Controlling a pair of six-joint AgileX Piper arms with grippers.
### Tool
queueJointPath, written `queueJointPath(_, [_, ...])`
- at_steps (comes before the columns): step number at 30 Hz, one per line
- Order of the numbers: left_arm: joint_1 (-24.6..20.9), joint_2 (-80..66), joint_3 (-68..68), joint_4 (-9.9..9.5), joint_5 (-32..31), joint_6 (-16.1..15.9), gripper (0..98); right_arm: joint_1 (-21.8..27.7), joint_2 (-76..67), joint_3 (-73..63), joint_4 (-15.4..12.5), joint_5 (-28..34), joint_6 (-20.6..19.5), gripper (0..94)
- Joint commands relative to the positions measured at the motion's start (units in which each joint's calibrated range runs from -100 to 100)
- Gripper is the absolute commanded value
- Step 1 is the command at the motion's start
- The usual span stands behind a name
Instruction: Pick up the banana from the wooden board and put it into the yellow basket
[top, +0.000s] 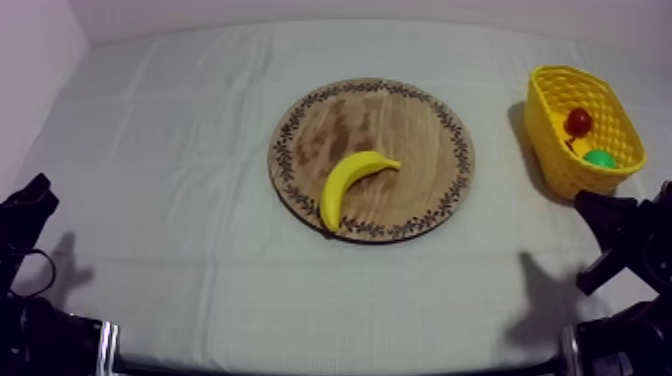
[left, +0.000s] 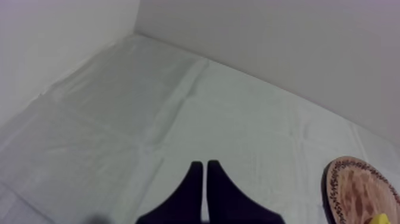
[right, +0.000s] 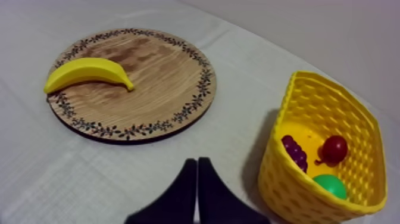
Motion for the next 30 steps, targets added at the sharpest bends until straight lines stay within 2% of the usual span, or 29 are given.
queueJointPath(1, [0.0, 0.0, 0.0, -0.02, 0.0, 0.0, 0.1, 0.0, 0.0, 0.0, 0.0, 0.0, 0.0, 0.3])
queueJointPath(19, [0.0, 0.0, 0.0, -0.02, 0.0, 0.0, 0.1, -1.5, 0.0, 0.0, 0.0, 0.0, 0.0, 0.3])
queueJointPath(25, [0.0, 0.0, 0.0, -0.02, 0.0, 0.0, 0.1, -5.7, 0.0, 0.0, 0.0, 0.0, 0.8, 0.5])
queueJointPath(30, [0.0, 0.0, 0.0, -0.02, 0.0, 0.0, 0.1, -10.9, -0.1, 0.0, 0.0, -0.1, -0.7, 0.6])
